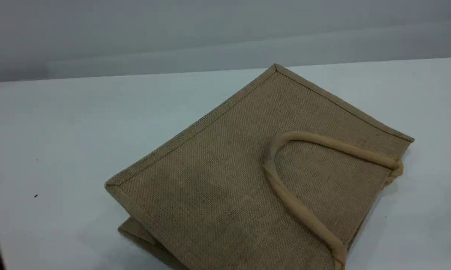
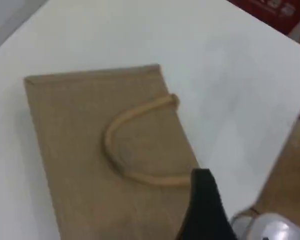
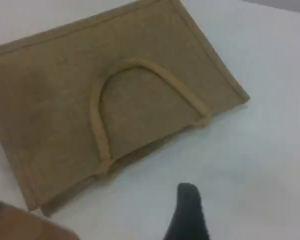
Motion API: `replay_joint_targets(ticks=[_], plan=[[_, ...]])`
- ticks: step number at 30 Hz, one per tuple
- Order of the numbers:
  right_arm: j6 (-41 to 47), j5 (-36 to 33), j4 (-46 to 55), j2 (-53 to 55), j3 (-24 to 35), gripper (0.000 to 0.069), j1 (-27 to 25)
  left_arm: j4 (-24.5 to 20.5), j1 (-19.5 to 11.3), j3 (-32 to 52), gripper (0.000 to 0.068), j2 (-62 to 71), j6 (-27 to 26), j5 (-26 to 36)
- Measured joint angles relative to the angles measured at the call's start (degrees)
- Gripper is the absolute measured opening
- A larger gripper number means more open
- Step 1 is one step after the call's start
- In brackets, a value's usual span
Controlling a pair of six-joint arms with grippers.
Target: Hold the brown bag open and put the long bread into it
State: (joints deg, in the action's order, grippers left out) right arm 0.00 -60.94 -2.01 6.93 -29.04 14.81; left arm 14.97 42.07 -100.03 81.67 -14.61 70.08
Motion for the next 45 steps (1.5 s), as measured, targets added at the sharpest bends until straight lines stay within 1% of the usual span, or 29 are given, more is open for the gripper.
replay_joint_targets(ticks=[7, 13, 15, 18, 22, 24, 26, 28, 34, 39, 45], plan=[[0.0, 0.0, -0.4, 0.0, 0.0, 0.0488, 0.0, -0.1, -0.1, 17.0, 0.0439, -18.2, 1.2, -0.1], [0.0, -0.1, -0.4, 0.0, 0.0, 0.0488, 0.0, -0.4, -0.1, 34.0, 0.0439, -35.8, 3.2, -0.1], [0.0, -0.1, -0.4, 0.0, 0.0, 0.0488, 0.0, -2.1, -0.1, 39.3, 0.0439, -42.1, 4.5, 0.0], [0.0, -0.1, -0.4, 0.0, 0.0, 0.0488, 0.0, -6.1, -0.1, 46.8, 0.0439, -50.7, 7.4, 0.0], [0.0, -0.1, -0.6, 0.0, 0.0, 0.0488, 0.0, -12.2, -0.2, 55.3, 0.0439, -60.8, 12.7, -0.1], [0.0, -0.1, -0.6, 0.0, 0.0, 0.0488, 0.0, -14.5, -0.2, 58.9, 0.0439, -64.4, 15.3, -0.4], [0.0, -0.1, -0.6, 0.0, 0.0, 0.0488, 0.0, -16.1, -0.2, 61.9, 0.0439, -67.2, 17.3, -1.2], [0.0, -0.1, -0.6, 0.0, 0.0, 0.0488, 0.0, -16.3, -0.2, 64.7, 0.0439, -68.3, 18.4, -2.3], [0.0, -0.1, -1.0, 0.0, 0.0, 0.0488, 0.0, -16.0, -0.2, 69.9, 0.0439, -68.3, 18.5, -6.8], [0.0, -0.1, -0.9, 0.0, 0.0, 0.0488, 0.0, -13.5, -0.2, 71.2, 0.0439, -68.3, 17.6, -8.7], [0.0, -0.1, -0.9, 0.0, 0.0, 0.0488, 0.0, -13.5, -0.2, 71.2, 0.0439, -68.3, 17.6, -8.6]])
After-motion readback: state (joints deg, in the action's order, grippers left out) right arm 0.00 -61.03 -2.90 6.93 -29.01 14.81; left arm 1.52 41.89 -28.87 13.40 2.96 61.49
